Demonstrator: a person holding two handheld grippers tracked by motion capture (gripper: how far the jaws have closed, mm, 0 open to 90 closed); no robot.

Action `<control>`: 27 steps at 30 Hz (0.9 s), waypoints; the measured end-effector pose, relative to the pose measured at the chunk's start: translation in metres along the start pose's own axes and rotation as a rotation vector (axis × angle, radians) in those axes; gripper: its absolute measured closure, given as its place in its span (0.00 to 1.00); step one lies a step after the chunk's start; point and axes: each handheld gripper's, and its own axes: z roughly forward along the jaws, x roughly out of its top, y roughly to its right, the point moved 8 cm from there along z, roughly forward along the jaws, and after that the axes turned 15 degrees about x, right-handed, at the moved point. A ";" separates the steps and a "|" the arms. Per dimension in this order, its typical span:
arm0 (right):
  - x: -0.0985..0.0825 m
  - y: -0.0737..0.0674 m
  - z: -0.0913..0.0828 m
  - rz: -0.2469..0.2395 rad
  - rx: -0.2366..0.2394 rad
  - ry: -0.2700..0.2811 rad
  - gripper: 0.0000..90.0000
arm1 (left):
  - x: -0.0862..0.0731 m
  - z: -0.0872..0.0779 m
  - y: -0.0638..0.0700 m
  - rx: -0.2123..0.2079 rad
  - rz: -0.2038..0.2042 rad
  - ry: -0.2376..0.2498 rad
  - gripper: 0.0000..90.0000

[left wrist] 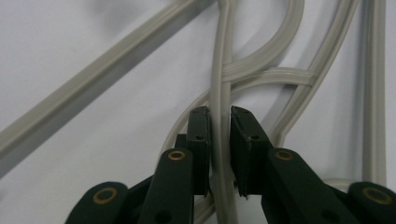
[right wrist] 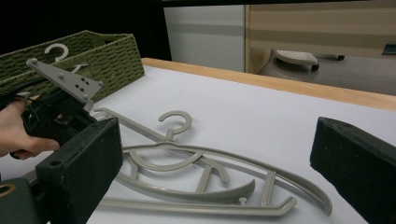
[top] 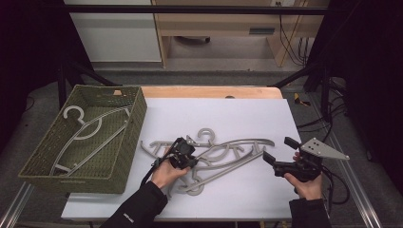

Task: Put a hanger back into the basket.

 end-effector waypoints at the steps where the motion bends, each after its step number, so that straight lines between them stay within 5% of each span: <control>1: 0.000 0.000 0.000 -0.001 -0.001 -0.002 0.03 | 0.000 0.000 0.001 0.000 0.006 -0.002 0.86; 12: 0.000 0.000 0.000 -0.001 0.000 -0.004 0.03 | 0.001 0.000 0.003 0.037 0.022 -0.025 0.91; 27: 0.001 0.000 -0.001 0.003 -0.002 0.003 0.03 | 0.009 -0.034 -0.005 -0.028 -0.060 0.124 0.92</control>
